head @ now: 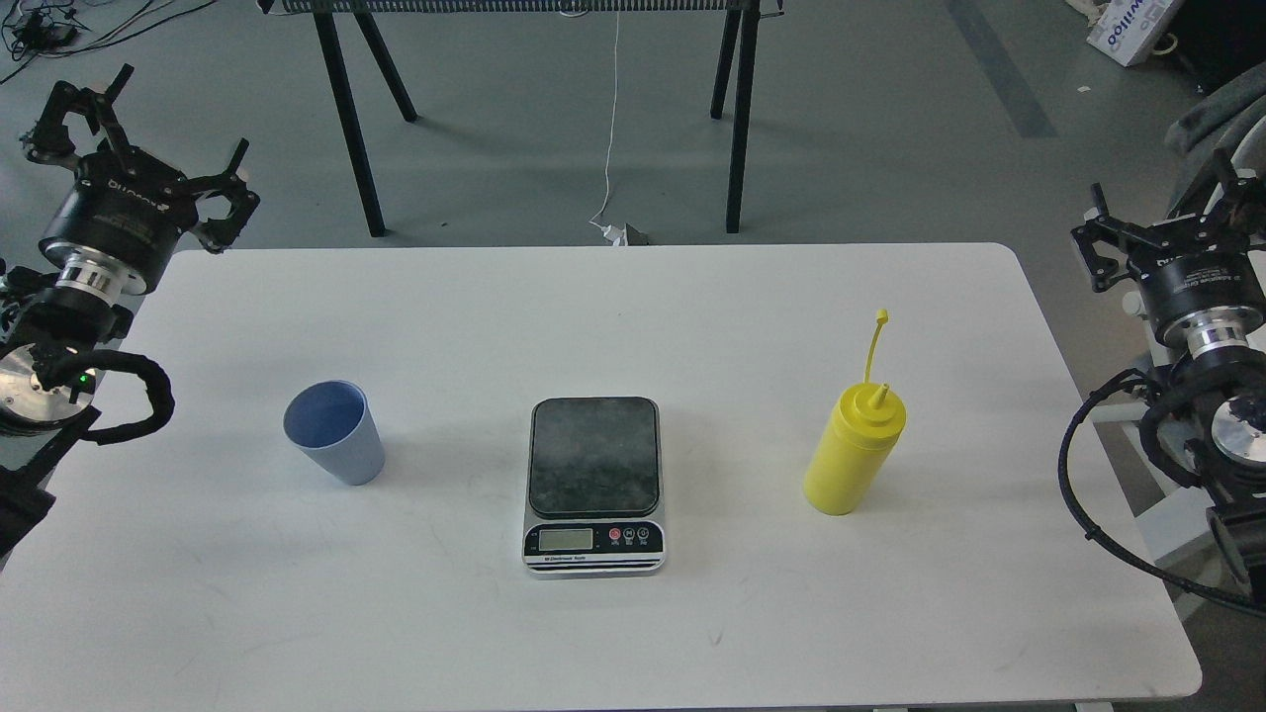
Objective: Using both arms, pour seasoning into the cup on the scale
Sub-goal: 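Reach the left gripper toward the blue cup and grasp it, then lift the blue cup with the left gripper and set it on the scale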
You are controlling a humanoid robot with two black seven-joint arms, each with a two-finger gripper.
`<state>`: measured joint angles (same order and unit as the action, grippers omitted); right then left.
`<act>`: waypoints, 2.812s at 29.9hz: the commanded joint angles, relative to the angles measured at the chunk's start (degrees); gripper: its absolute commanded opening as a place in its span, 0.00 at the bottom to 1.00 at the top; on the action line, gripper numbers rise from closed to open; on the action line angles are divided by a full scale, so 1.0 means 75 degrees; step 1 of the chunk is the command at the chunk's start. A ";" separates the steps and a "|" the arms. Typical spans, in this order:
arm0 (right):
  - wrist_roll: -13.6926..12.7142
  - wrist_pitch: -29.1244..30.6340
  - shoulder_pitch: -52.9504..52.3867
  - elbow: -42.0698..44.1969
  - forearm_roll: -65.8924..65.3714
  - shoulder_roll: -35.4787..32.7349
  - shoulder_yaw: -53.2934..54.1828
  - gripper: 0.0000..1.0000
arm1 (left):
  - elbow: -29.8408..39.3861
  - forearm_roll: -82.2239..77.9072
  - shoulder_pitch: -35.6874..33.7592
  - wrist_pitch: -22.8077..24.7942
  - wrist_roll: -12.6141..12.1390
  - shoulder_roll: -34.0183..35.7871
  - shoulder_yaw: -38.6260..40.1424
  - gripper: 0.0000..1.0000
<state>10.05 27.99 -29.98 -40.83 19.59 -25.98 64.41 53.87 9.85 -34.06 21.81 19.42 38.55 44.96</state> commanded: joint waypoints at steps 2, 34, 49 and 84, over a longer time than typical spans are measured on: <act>0.0043 0.0001 0.0001 -0.0017 0.0001 0.0006 0.0014 0.99 | 0.0001 -0.0001 -0.0006 -0.0025 -0.0012 0.0005 -0.0007 1.00; 0.0325 0.0001 0.2368 -0.1248 0.0025 -0.0509 0.0963 0.99 | 0.2543 -1.0331 0.0978 -0.1195 0.0984 0.3169 0.0040 0.93; 0.0372 0.0001 0.2579 -0.1236 0.0025 -0.0568 0.1104 0.99 | 0.1550 -1.6711 0.1013 -0.3611 0.0809 0.1799 -0.1741 0.72; 0.0395 0.0001 0.2708 -0.1236 0.0025 -0.0580 0.1127 0.99 | 0.1019 -1.6876 -0.0520 -0.3296 0.1143 0.1200 -0.2198 0.05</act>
<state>13.02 28.00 -10.19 -50.01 19.73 -30.24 72.68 58.34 -116.29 -33.55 -4.74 27.64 46.74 28.69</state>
